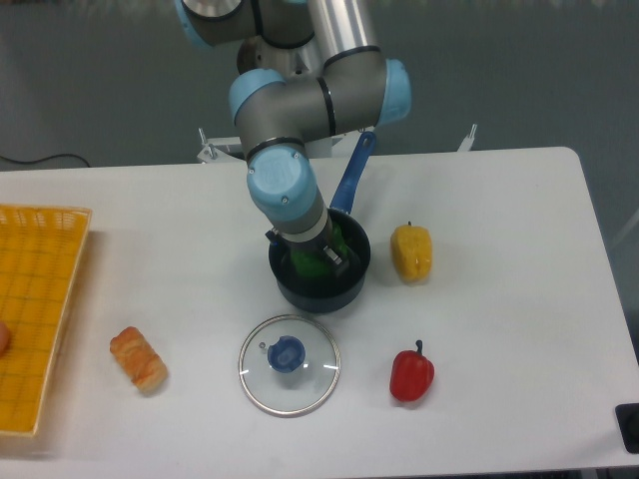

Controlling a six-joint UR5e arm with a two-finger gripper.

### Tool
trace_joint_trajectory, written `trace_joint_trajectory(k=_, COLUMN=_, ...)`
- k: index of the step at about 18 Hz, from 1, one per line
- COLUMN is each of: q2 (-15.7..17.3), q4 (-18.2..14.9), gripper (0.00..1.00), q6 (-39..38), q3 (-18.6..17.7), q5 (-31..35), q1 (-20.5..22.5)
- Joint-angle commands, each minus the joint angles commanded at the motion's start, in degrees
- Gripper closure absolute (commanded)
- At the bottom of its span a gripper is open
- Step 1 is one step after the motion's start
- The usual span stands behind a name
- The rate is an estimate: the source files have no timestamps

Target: Place the green chilies in the pot

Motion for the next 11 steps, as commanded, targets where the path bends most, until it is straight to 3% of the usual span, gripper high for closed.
trace_joint_trajectory(k=11, q2=-2.5, q4=0.1, gripper=0.36, q6=0.0, q3=-0.4, q5=1.3, q1=-0.9)
